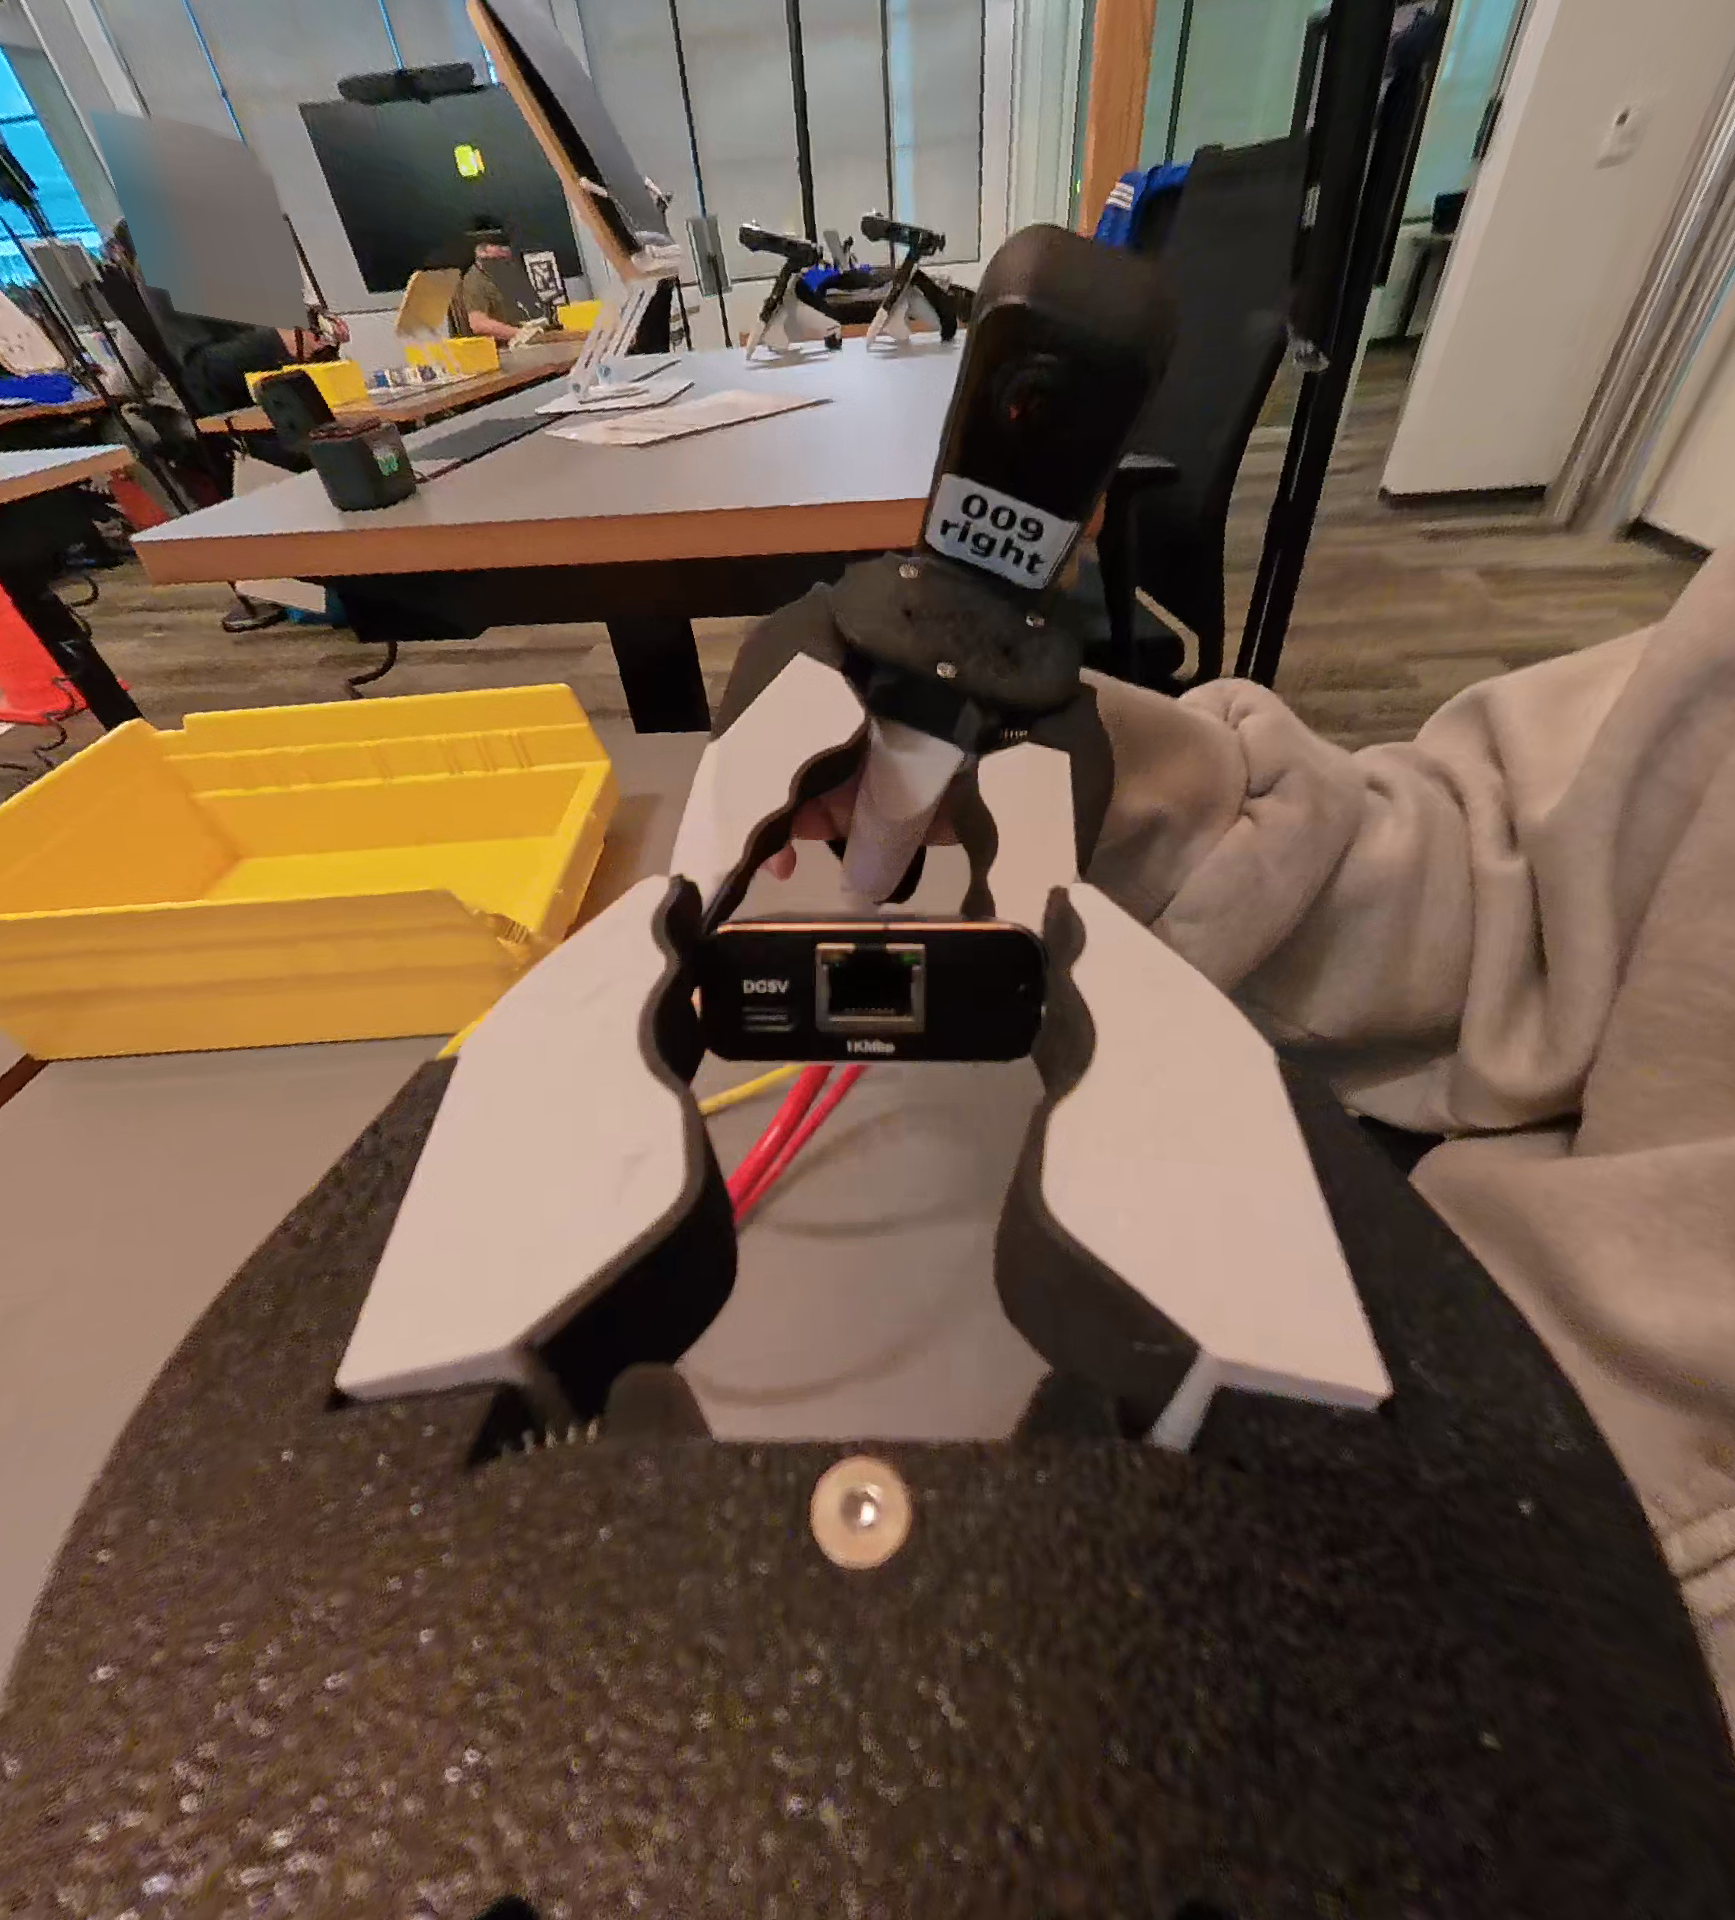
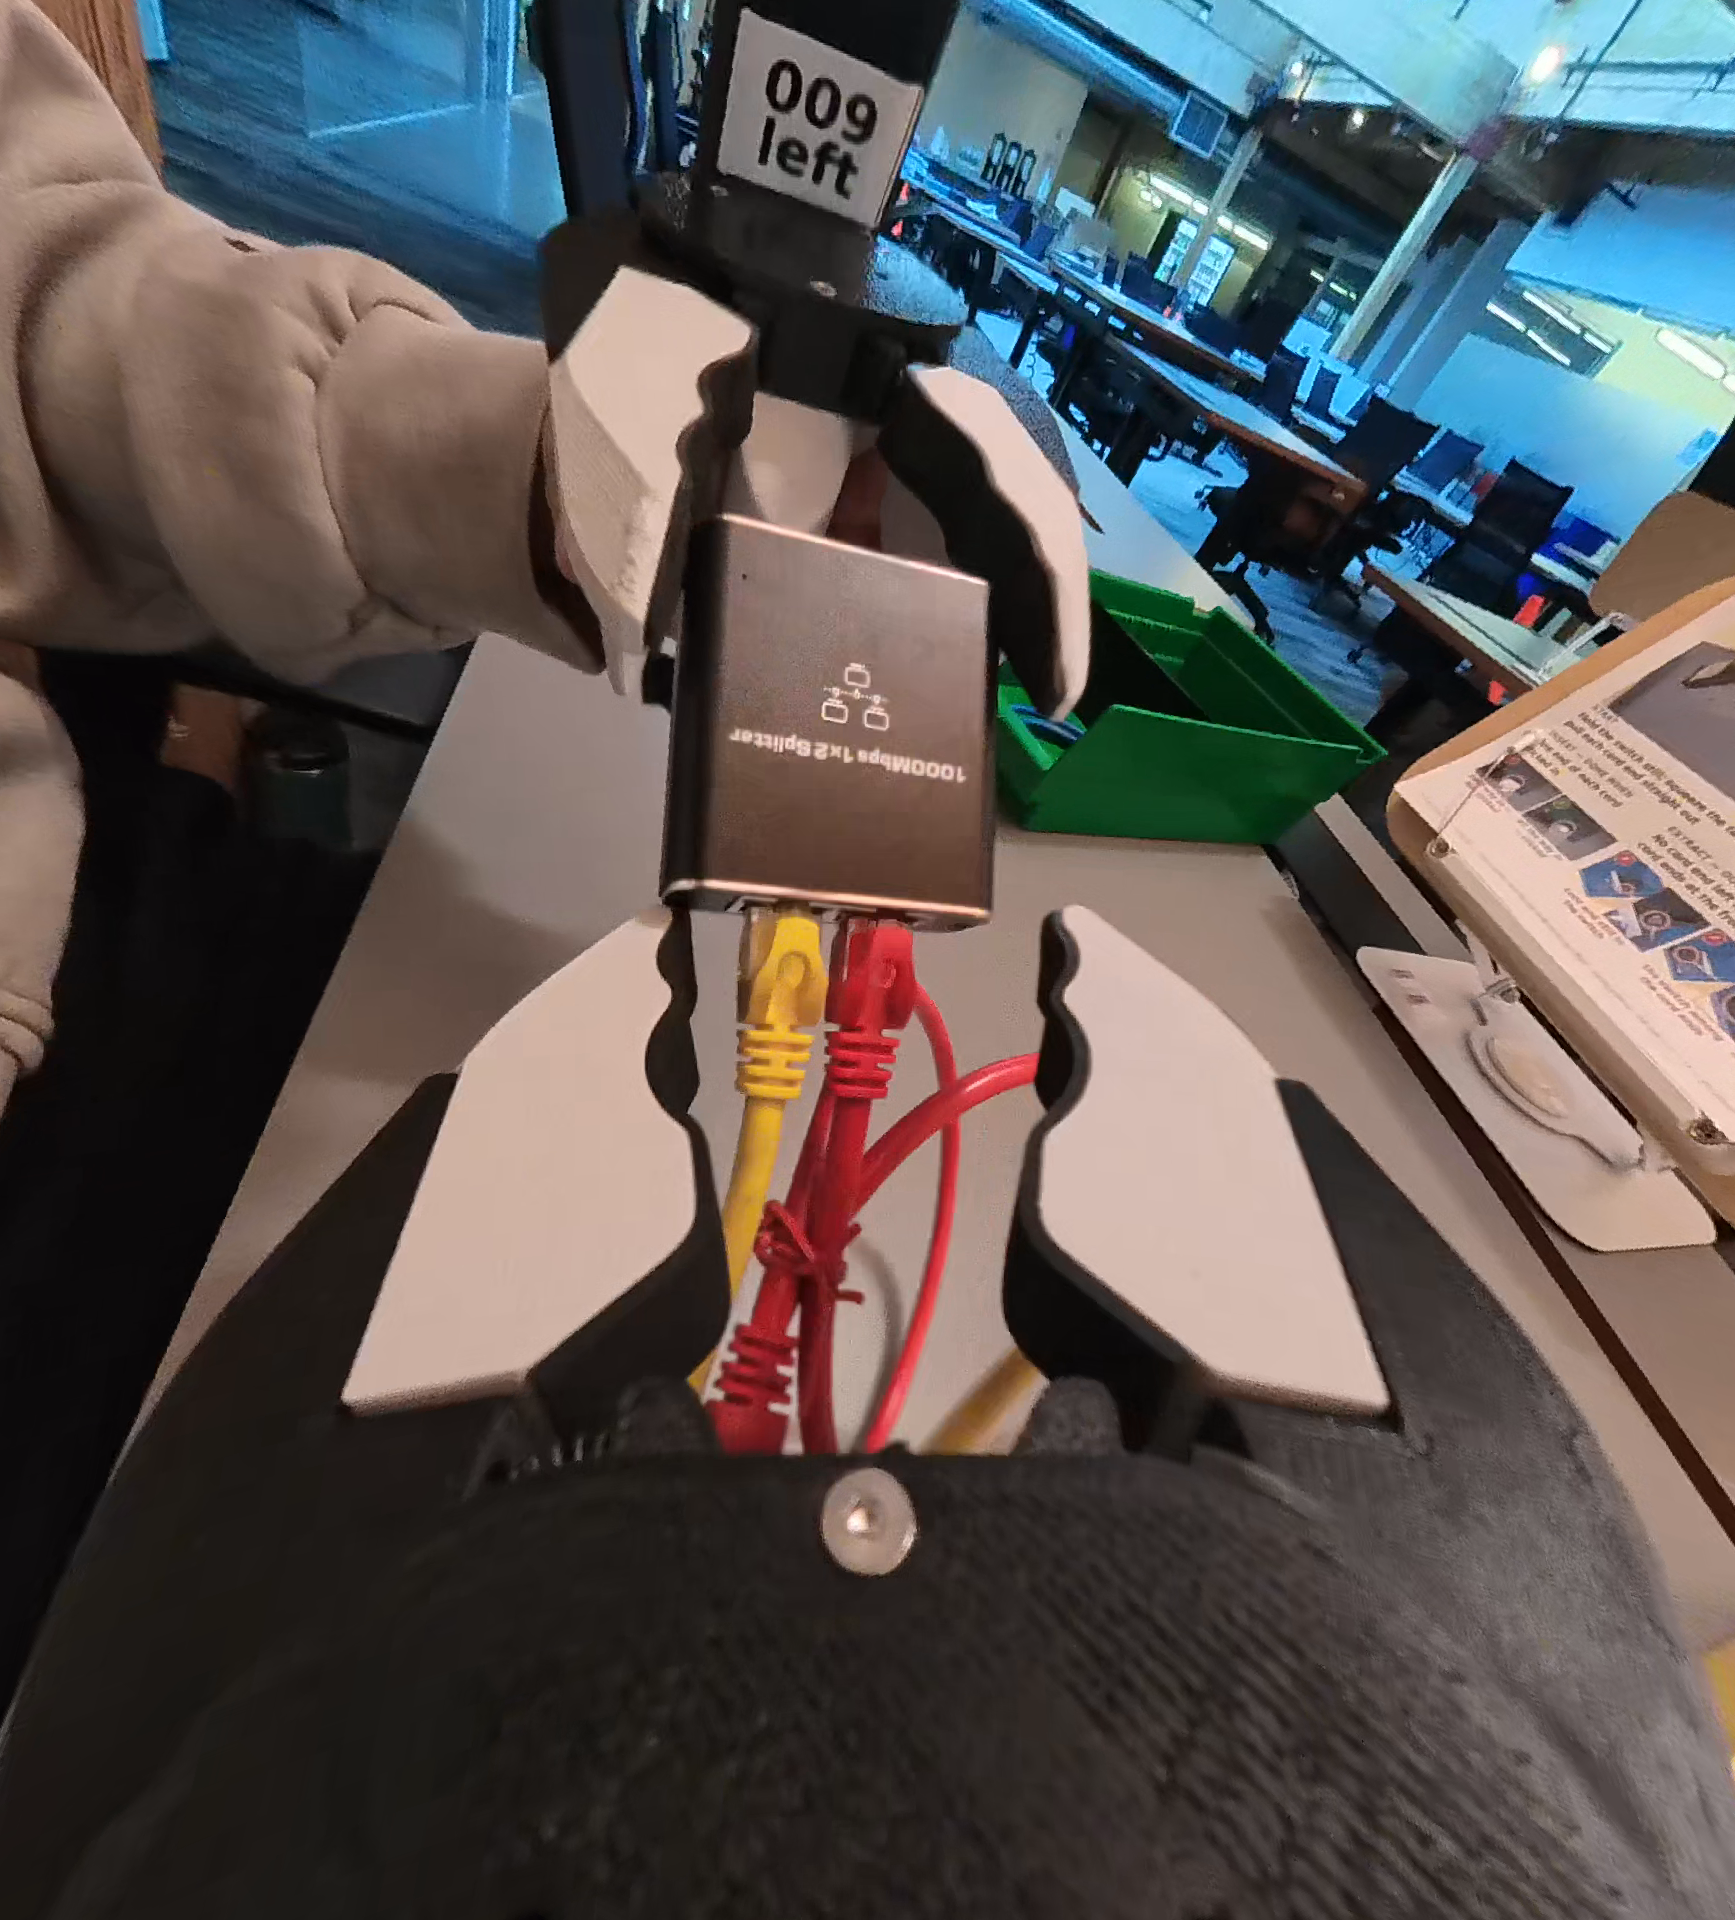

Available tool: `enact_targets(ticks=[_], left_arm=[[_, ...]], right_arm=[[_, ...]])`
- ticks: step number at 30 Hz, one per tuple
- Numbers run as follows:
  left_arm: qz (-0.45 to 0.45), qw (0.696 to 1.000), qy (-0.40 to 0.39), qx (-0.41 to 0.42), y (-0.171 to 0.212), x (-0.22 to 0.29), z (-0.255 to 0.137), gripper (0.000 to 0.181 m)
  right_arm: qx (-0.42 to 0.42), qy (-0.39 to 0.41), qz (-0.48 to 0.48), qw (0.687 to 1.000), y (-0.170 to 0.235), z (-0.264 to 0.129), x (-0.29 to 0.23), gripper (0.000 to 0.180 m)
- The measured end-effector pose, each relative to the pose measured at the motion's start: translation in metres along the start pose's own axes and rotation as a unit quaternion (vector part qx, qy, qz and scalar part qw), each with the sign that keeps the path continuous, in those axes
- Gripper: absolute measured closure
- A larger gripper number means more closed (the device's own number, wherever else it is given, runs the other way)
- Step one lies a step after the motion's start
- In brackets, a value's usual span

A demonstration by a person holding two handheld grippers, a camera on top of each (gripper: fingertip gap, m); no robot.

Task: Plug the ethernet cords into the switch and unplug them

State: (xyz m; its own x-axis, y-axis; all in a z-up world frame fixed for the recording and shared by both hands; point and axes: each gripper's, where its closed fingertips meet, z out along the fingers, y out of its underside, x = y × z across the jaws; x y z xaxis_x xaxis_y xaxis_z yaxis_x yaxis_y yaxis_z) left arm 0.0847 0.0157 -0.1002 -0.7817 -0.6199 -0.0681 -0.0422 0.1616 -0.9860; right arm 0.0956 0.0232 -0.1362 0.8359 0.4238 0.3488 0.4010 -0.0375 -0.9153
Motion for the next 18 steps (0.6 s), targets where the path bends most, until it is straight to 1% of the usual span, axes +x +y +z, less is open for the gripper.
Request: enact_targets(ticks=[2, 3, 5, 11, 12, 13, 14, 15, 16, 17, 18], left_arm=[[-0.005, 1.0, 0.0, 0.001, 0.002, -0.002, 0.003, 0.118], [-0.004, 1.0, -0.001, 0.001, 0.002, -0.002, 0.003, 0.118], [-0.003, 1.0, 0.0, -0.005, 0.005, -0.004, 0.004, 0.118], [0.014, 1.0, 0.011, -0.007, -0.001, 0.0, 0.009, 0.118], [0.018, 1.0, 0.012, -0.007, -0.001, 0.0, 0.01, 0.118], [0.019, 1.0, 0.011, -0.007, -0.001, -0.001, 0.011, 0.118], [0.017, 1.0, 0.01, -0.006, -0.001, -0.001, 0.012, 0.118], [0.014, 1.0, 0.01, -0.002, -0.002, -0.002, 0.013, 0.118], [0.011, 1.0, 0.008, 0.004, -0.003, -0.002, 0.014, 0.118], [0.008, 1.0, 0.009, 0.012, -0.005, -0.002, 0.016, 0.119], [0.006, 1.0, 0.013, 0.018, -0.008, 0.0, 0.019, 0.119]], right_arm=[[-0.006, -0.009, 0.01, 1.0, 0.006, 0.005, -0.003, 0.114], [-0.006, -0.016, 0.017, 1.0, 0.008, 0.006, -0.005, 0.118], [-0.004, -0.022, 0.035, 0.999, 0.011, 0.007, -0.005, 0.12], [0.028, -0.048, 0.091, 0.994, 0.01, 0.004, -0.01, 0.122], [0.036, -0.045, 0.09, 0.994, 0.009, 0.002, -0.009, 0.118], [0.05, -0.049, 0.092, 0.993, 0.006, 0.0, -0.009, 0.098], [0.075, -0.06, 0.099, 0.99, -0.001, -0.004, -0.011, 0.082], [0.097, -0.067, 0.107, 0.987, -0.006, -0.008, -0.011, 0.087], [0.109, -0.072, 0.109, 0.985, -0.009, -0.01, -0.011, 0.085], [0.11, -0.058, 0.114, 0.986, -0.009, -0.008, -0.006, 0.085], [0.117, -0.054, 0.102, 0.986, -0.013, -0.004, -0.006, 0.081]])
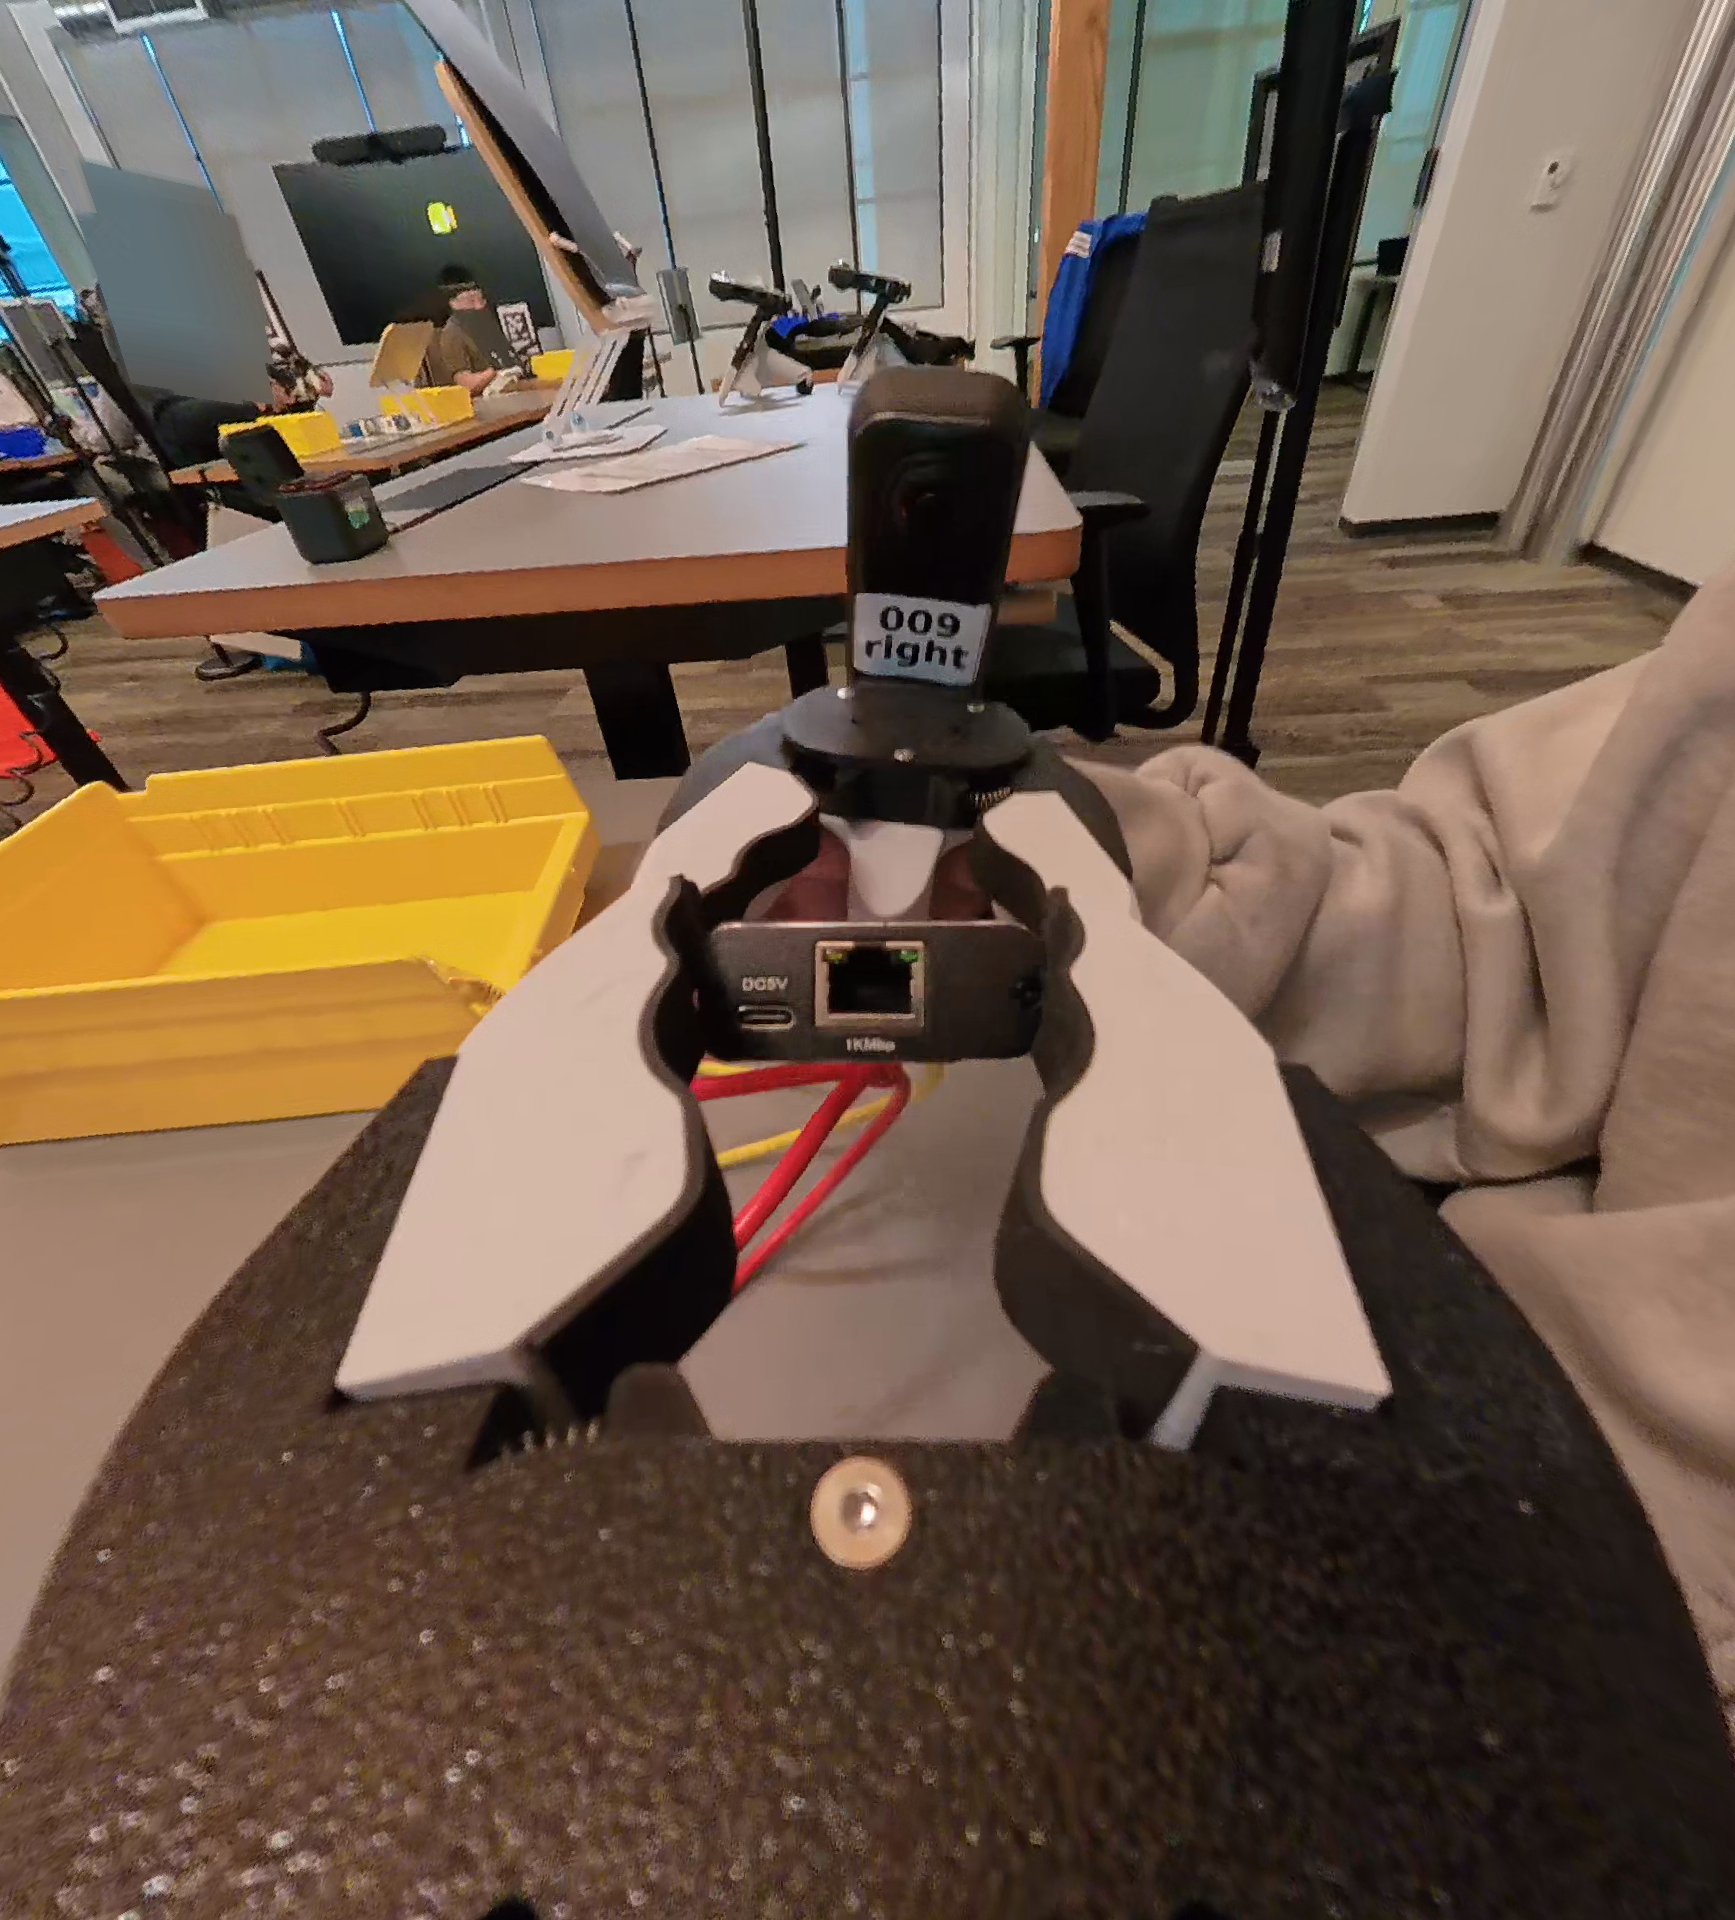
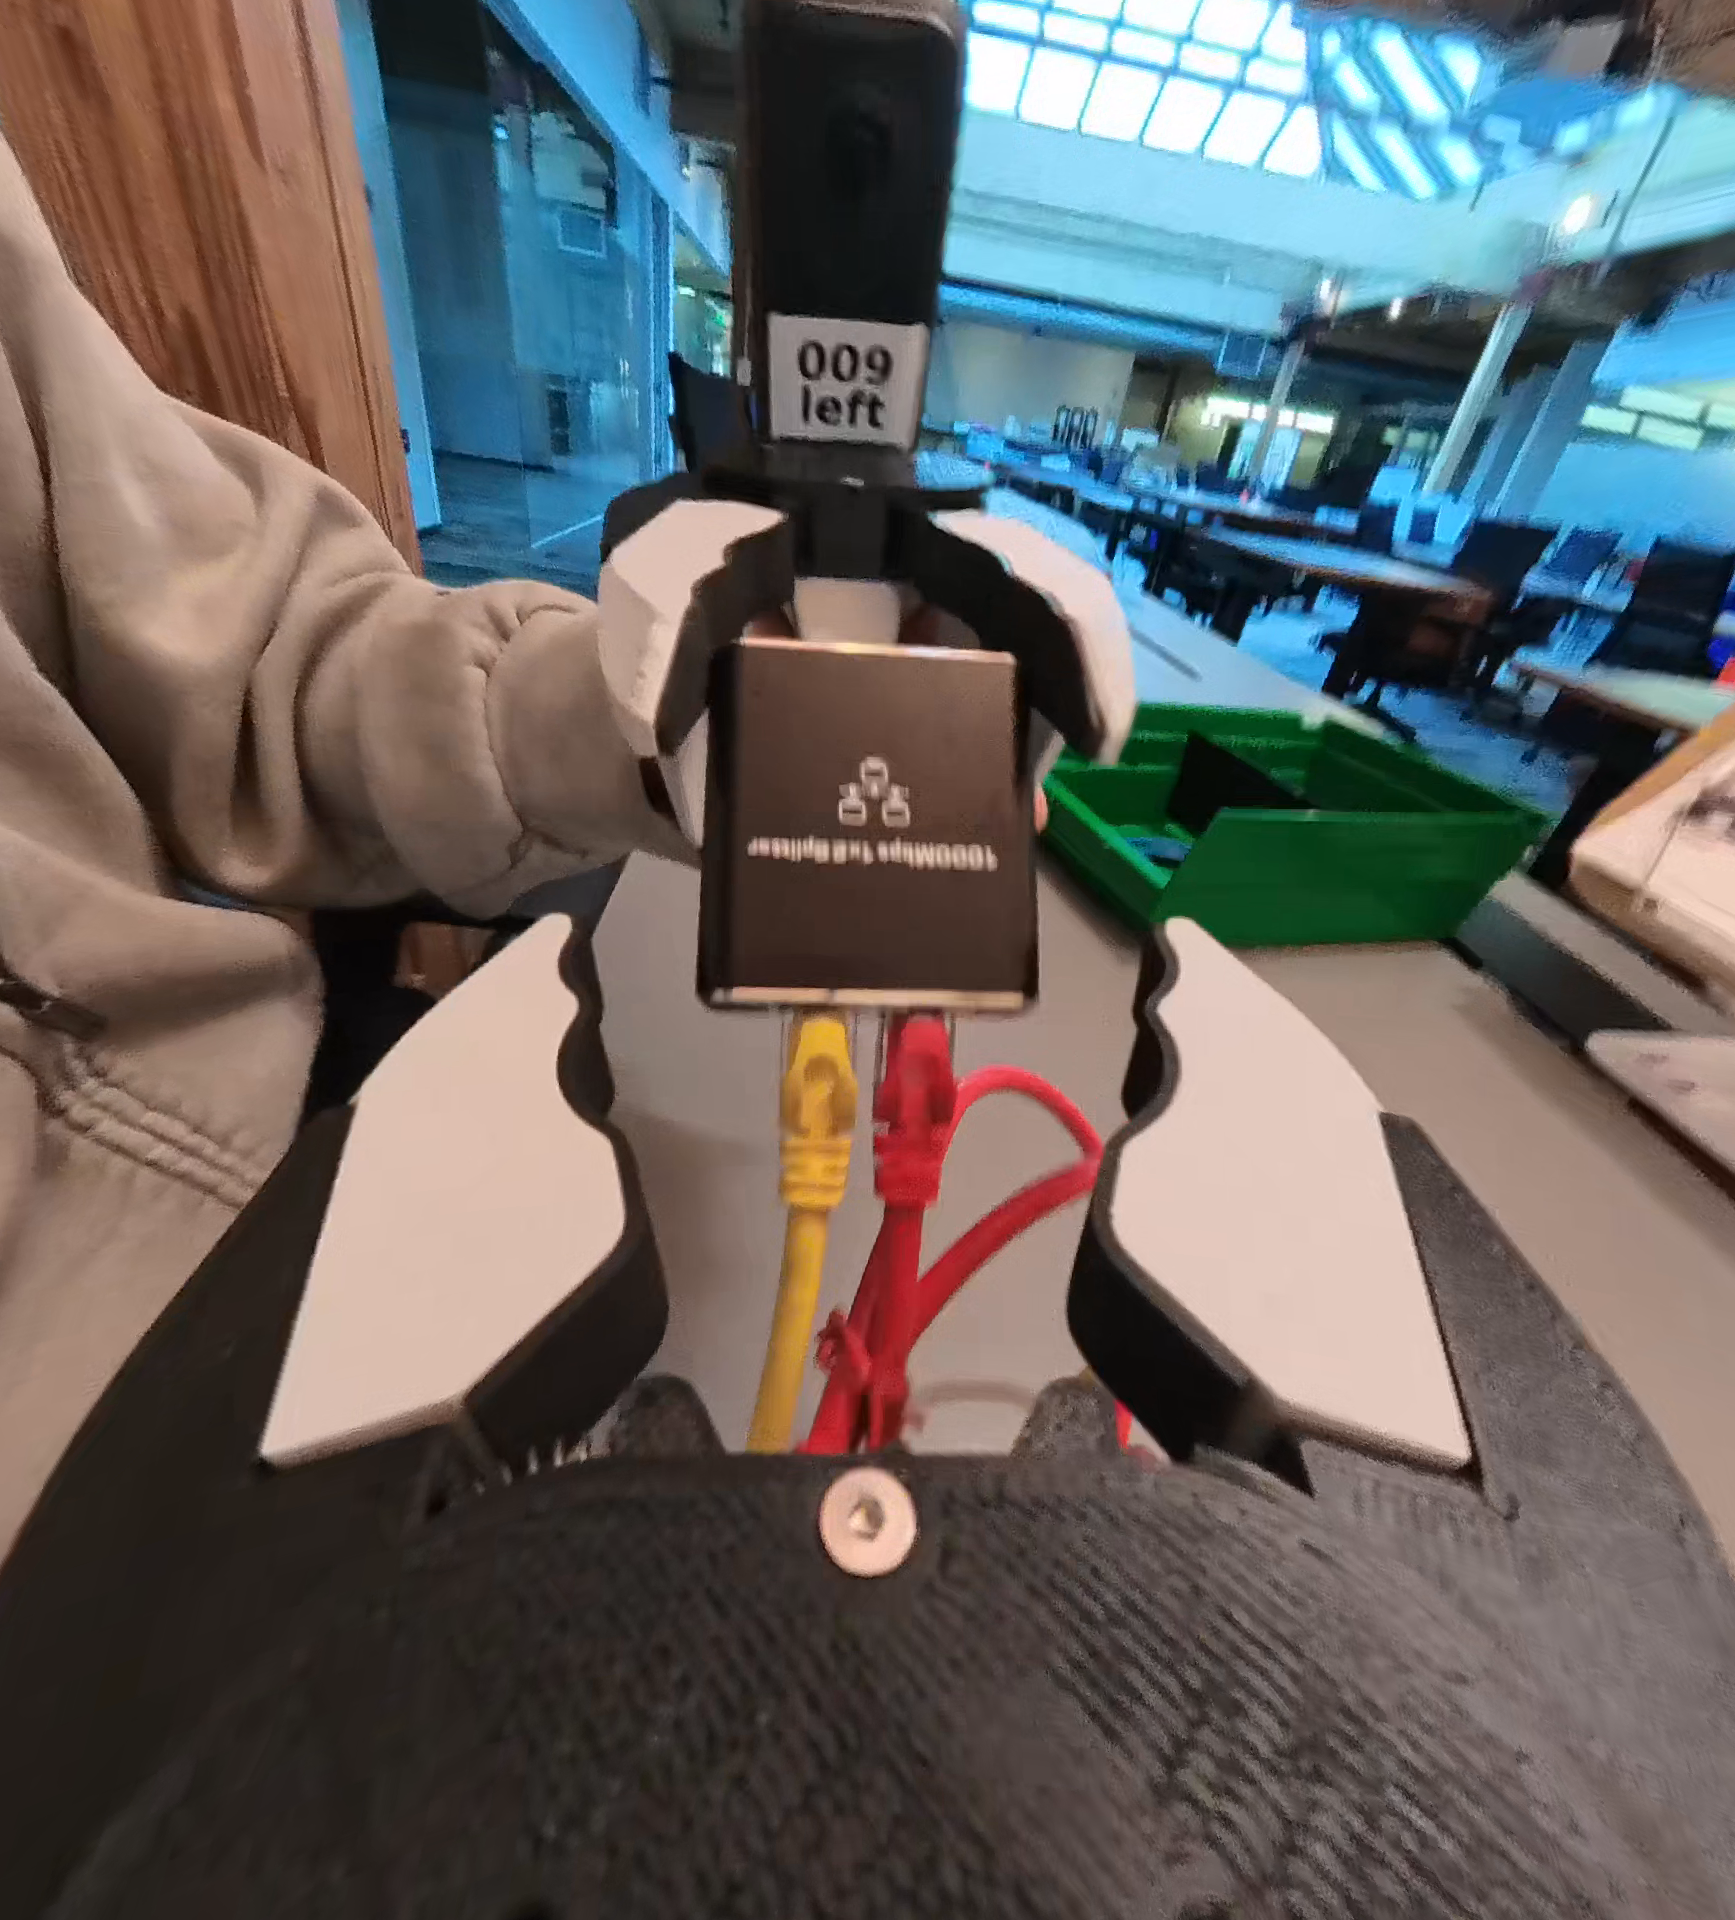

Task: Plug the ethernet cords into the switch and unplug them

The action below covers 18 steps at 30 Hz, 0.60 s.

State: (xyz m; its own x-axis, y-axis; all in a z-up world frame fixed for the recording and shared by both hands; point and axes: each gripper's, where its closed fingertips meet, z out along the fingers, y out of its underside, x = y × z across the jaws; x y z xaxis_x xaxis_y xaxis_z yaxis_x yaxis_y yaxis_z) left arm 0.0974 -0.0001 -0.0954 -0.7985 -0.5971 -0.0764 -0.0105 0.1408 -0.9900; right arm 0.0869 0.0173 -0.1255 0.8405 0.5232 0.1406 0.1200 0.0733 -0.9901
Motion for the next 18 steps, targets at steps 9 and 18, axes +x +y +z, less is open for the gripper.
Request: enact_targets(ticks=[9, 18], left_arm=[[0.02, 1.0, -0.016, 0.016, -0.005, -0.002, 0.008, 0.119], [-0.089, 0.985, -0.11, -0.1, 0.015, -0.016, -0.014, 0.103]], right_arm=[[-0.034, 0.026, -0.077, 0.996, 0.001, 0.01, 0.005, 0.113], [-0.176, 0.107, -0.174, 0.963, 0.017, -0.003, 0.024, 0.113]])
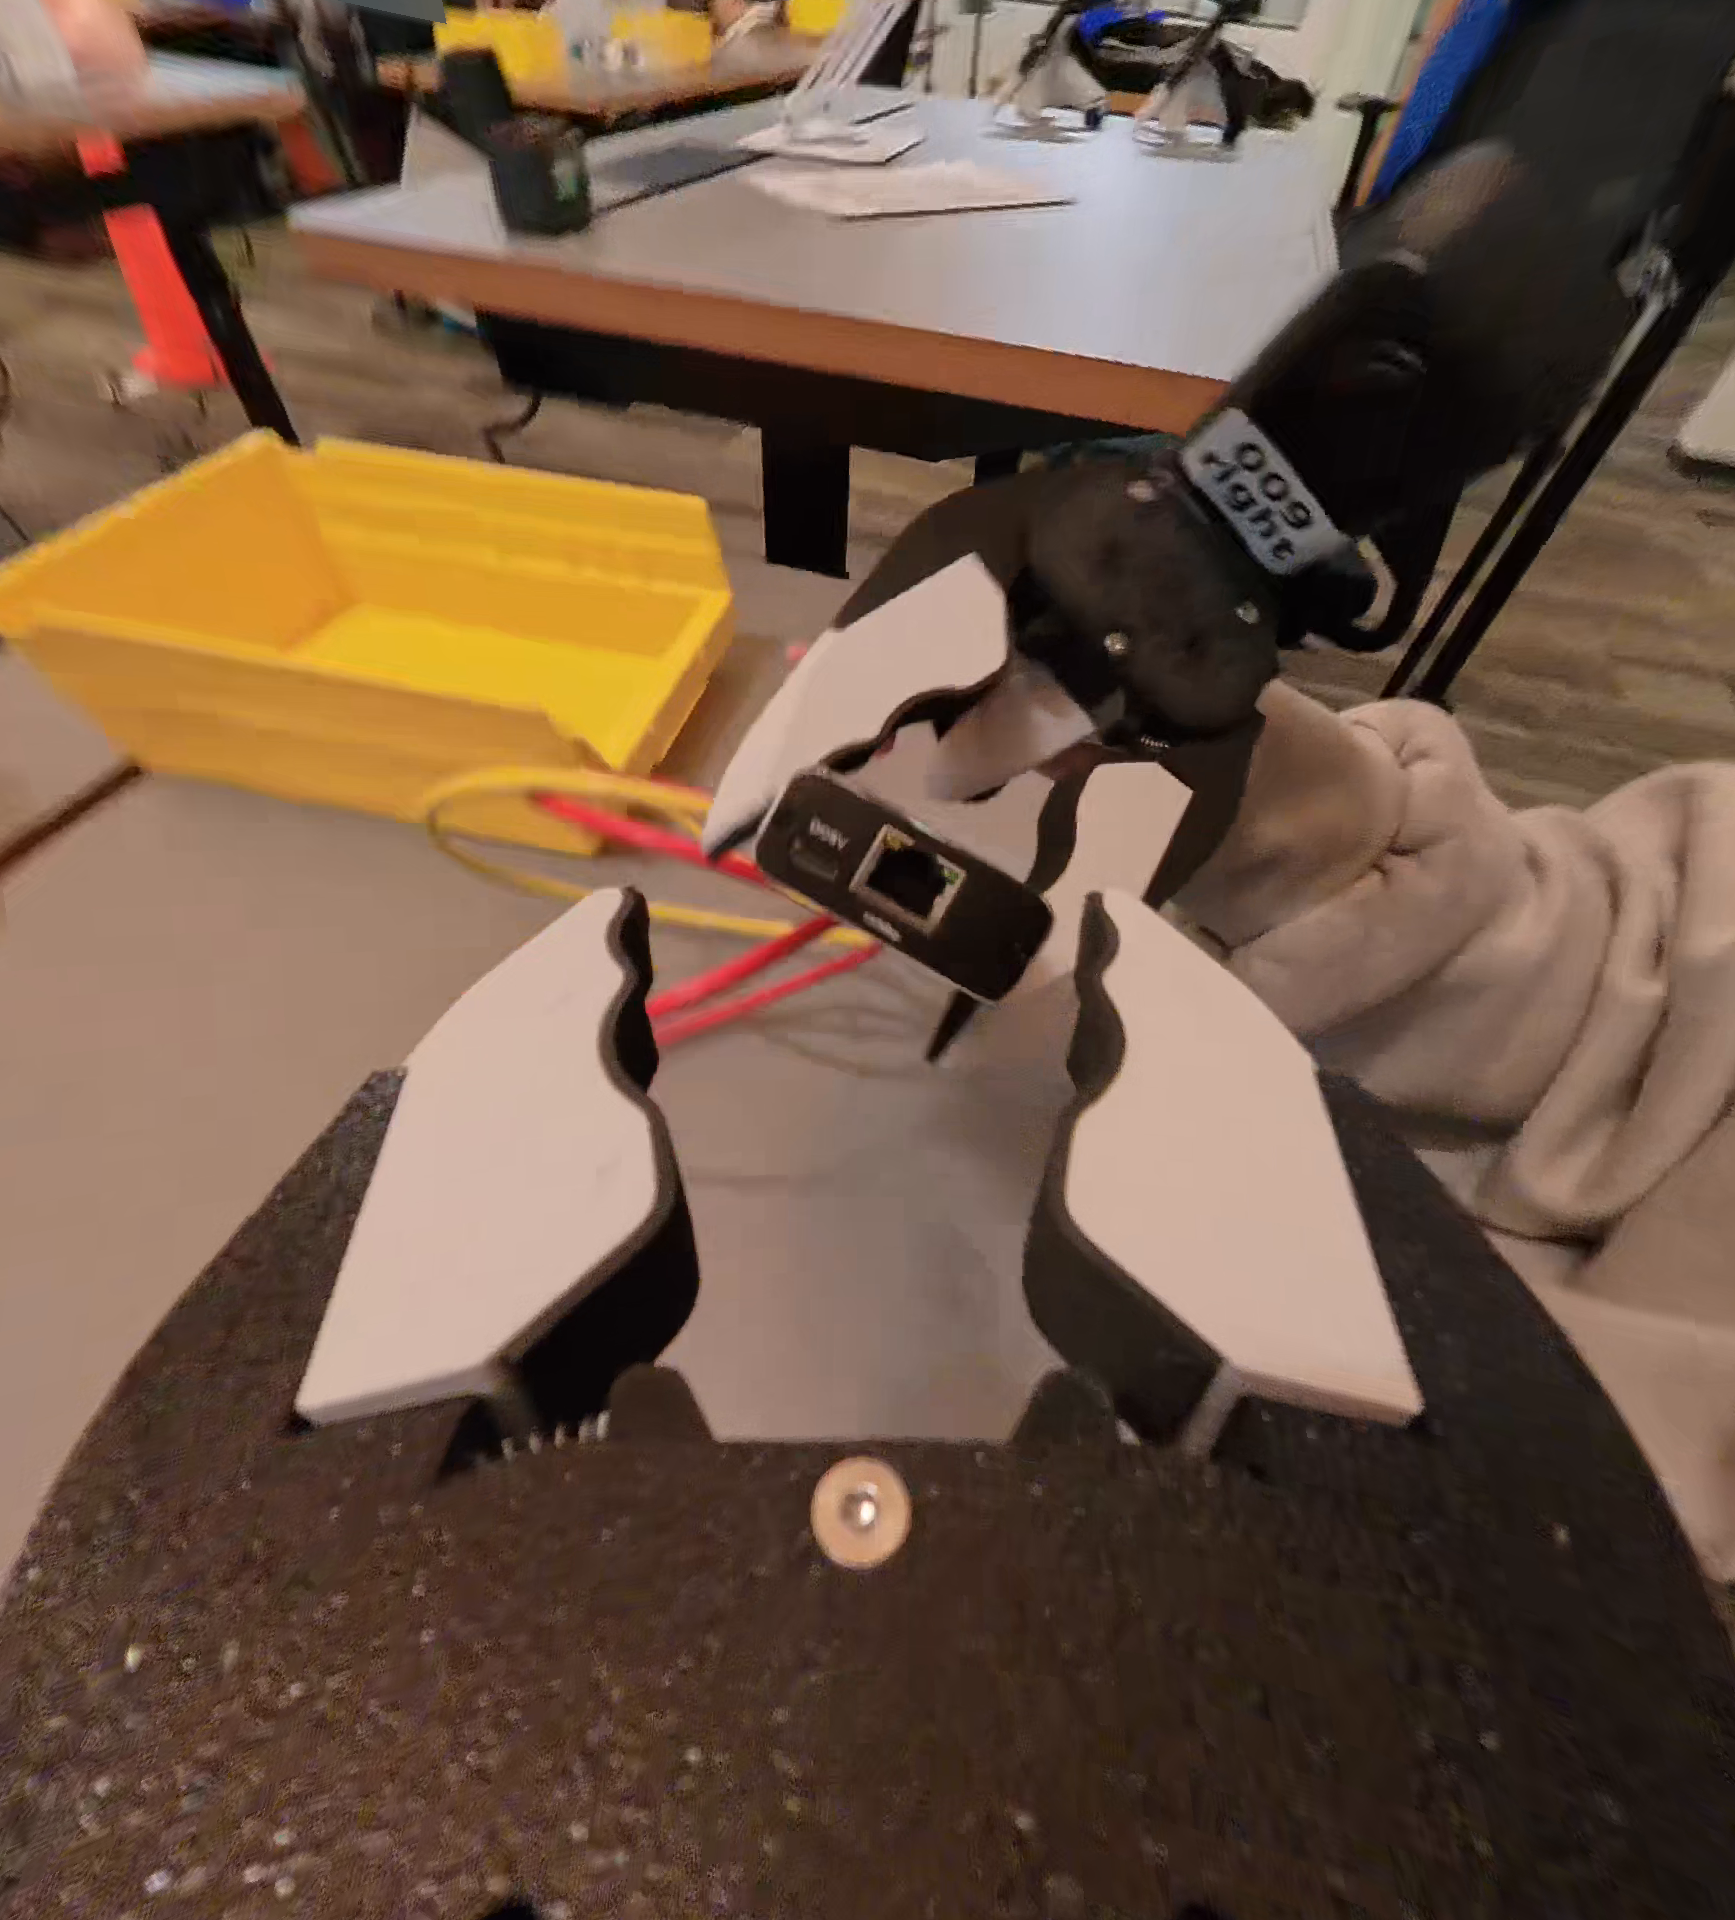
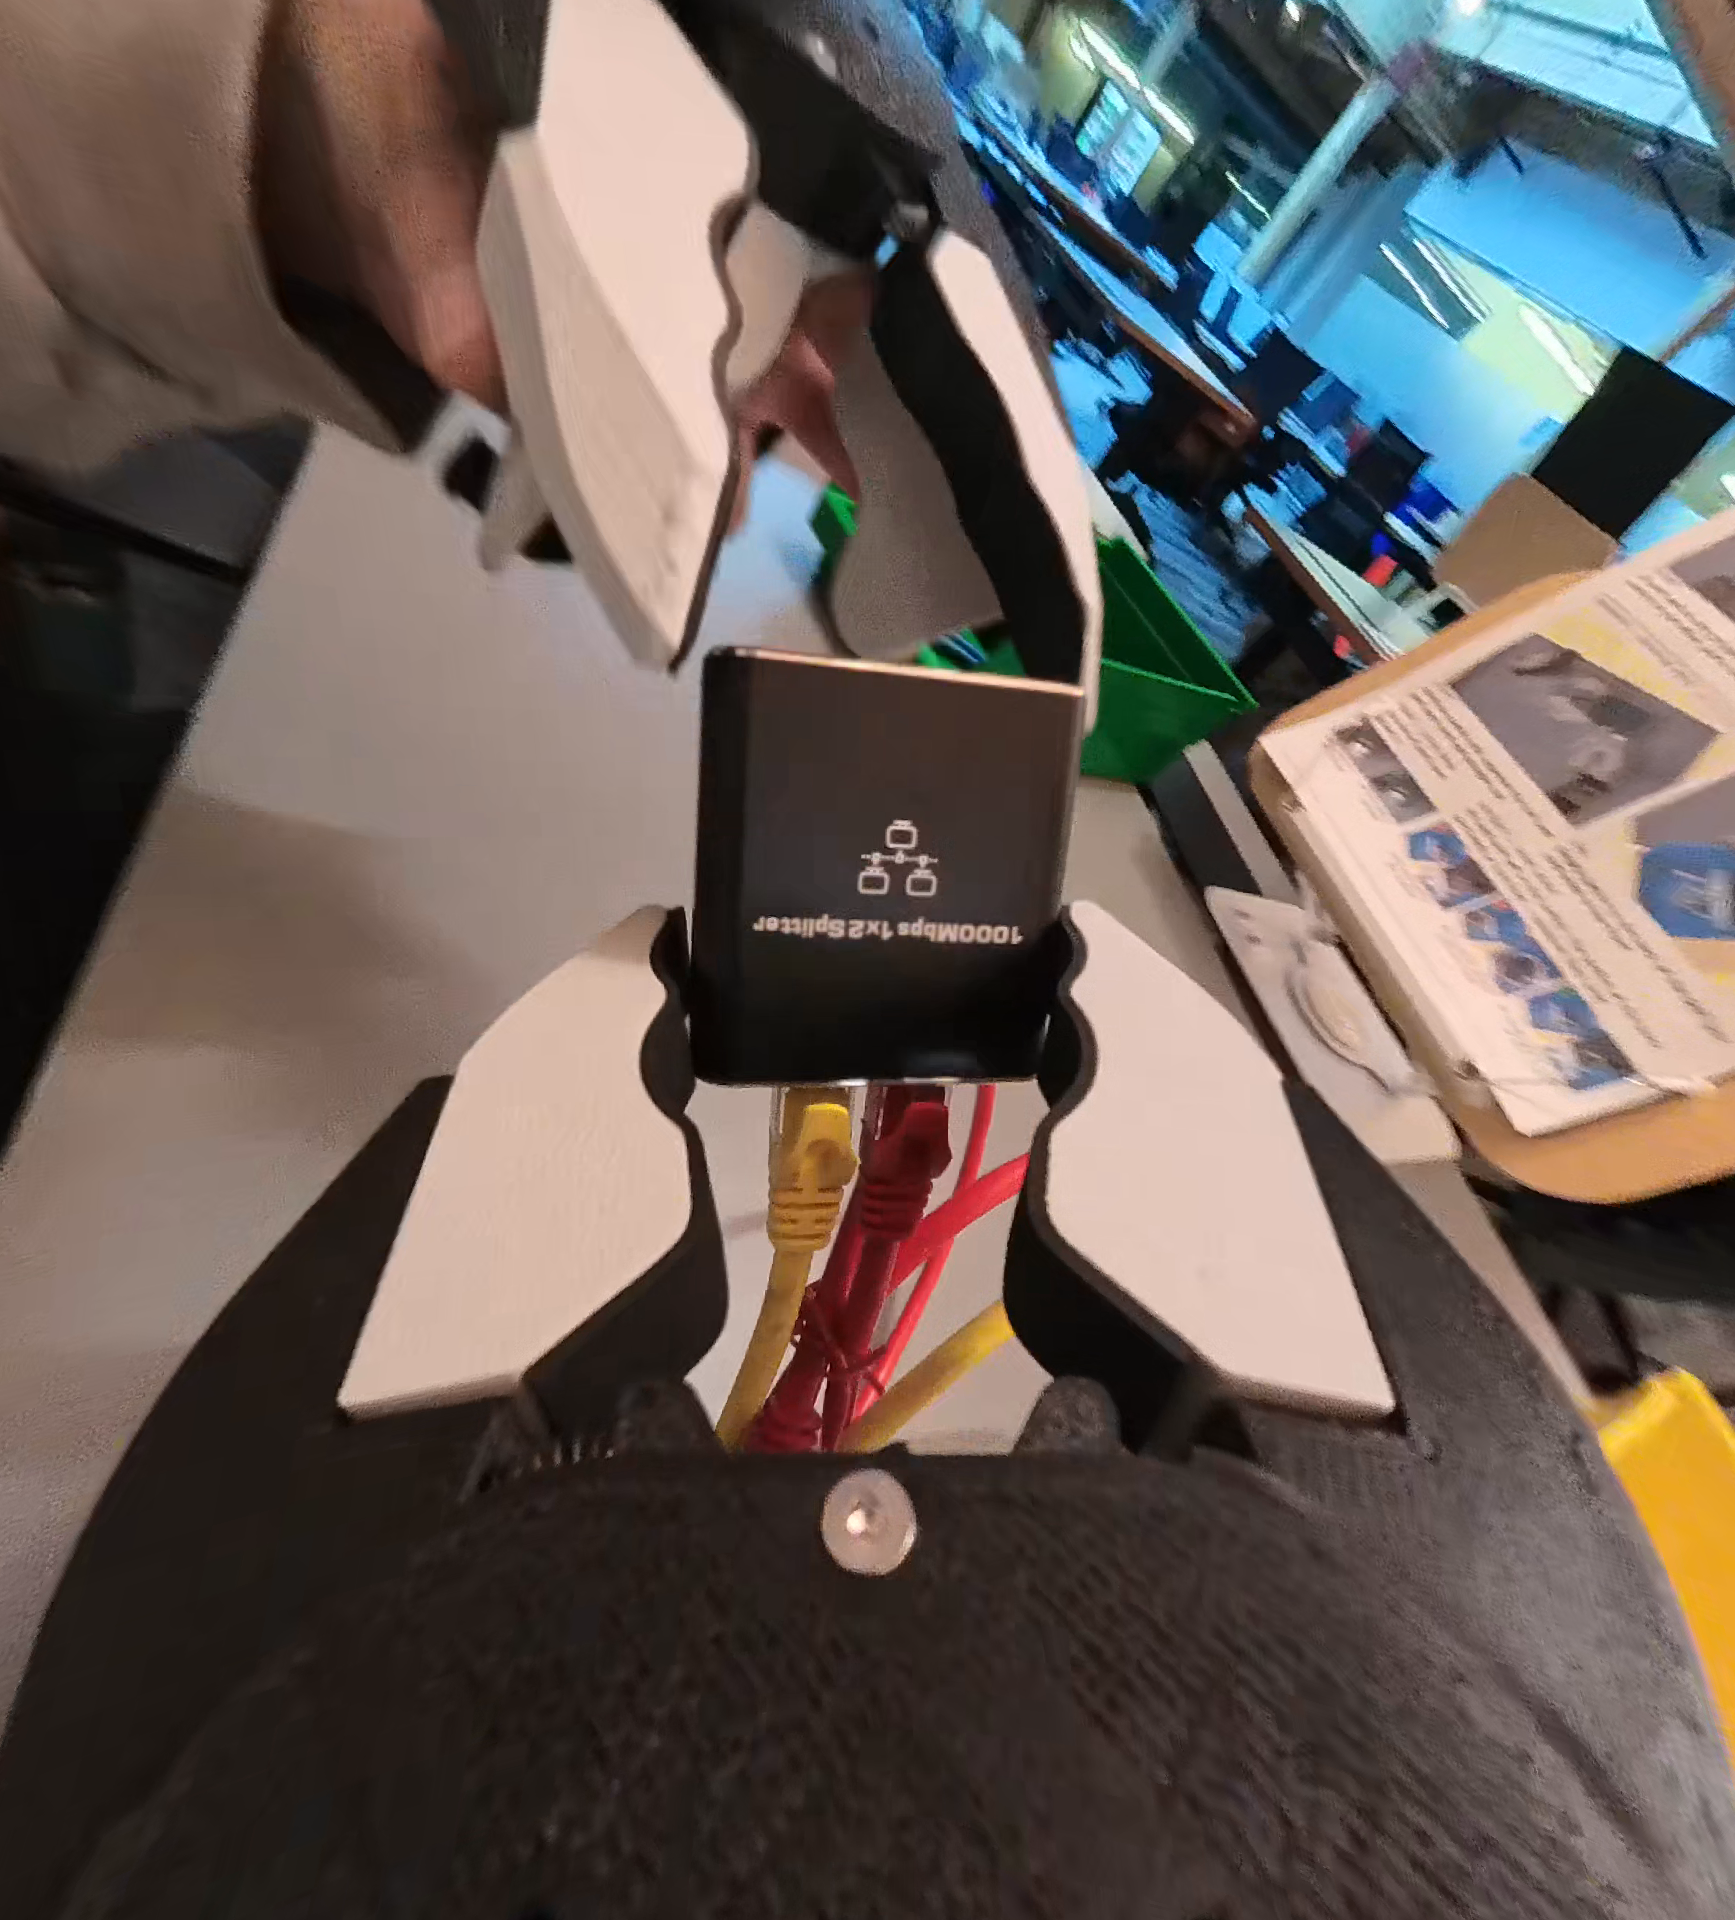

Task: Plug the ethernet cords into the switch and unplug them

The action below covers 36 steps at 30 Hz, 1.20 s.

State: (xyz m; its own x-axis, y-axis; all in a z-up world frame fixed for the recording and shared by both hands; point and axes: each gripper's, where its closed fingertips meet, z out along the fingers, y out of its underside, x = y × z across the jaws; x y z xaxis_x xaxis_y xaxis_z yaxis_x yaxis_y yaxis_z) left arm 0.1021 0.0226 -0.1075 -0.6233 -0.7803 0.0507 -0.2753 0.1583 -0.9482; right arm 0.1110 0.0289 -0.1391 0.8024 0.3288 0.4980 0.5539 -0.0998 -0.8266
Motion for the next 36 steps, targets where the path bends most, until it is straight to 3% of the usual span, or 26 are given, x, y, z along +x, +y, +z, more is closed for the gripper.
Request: enact_targets(ticks=[7, 9, 12, 16, 19, 21, 23, 25, 27, 29, 34, 36], left_arm=[[-0.245, 0.963, 0.088, -0.068, 0.012, 0.009, -0.005, 0.125], [-0.282, 0.95, 0.096, -0.089, 0.02, 0.006, 0.001, 0.148], [-0.296, 0.944, 0.118, -0.083, 0.026, 0.004, 0.004, 0.152], [-0.36, 0.907, 0.217, 0.013, 0.019, 0.004, 0.004, 0.154], [-0.402, 0.875, 0.256, 0.087, 0.021, -0.005, 0.003, 0.155], [-0.431, 0.851, 0.272, 0.127, 0.021, -0.009, 0.004, 0.154], [-0.448, 0.84, 0.264, 0.154, 0.022, -0.015, 0.005, 0.156], [-0.472, 0.827, 0.247, 0.177, 0.024, -0.025, 0.006, 0.156], [-0.482, 0.828, 0.229, 0.175, 0.028, -0.031, 0.01, 0.156], [-0.475, 0.844, 0.198, 0.152, 0.034, -0.035, 0.019, 0.156], [-0.458, 0.853, 0.206, 0.144, 0.026, -0.026, 0.027, 0.156], [-0.477, 0.834, 0.213, 0.176, 0.021, -0.03, 0.022, 0.155]], right_arm=[[-0.133, 0.049, -0.107, 0.984, 0.011, 0.007, 0.004, 0.113], [-0.134, 0.056, -0.123, 0.982, 0.005, 0.012, 0.003, 0.113], [-0.14, 0.046, -0.124, 0.981, 0.01, 0.014, 0.0, 0.113], [0.003, 0.026, -0.071, 0.997, -0.011, 0.006, -0.003, 0.114], [0.067, 0.024, -0.008, 0.997, -0.017, -0.002, 0.003, 0.103], [0.061, 0.021, 0.019, 0.998, -0.007, -0.001, 0.004, 0.093], [-0.009, 0.056, -0.011, 0.998, 0.01, -0.002, 0.013, 0.076], [-0.009, 0.113, -0.047, 0.992, -0.013, -0.018, 0.028, 0.077], [0.075, 0.126, -0.044, 0.988, -0.058, -0.033, 0.026, 0.092], [0.09, 0.105, -0.043, 0.989, -0.069, -0.027, 0.016, 0.088], [0.012, 0.087, -0.02, 0.996, -0.01, 0.004, 0.018, 0.083], [0.025, 0.091, -0.006, 0.995, -0.002, 0.002, 0.022, 0.093]])
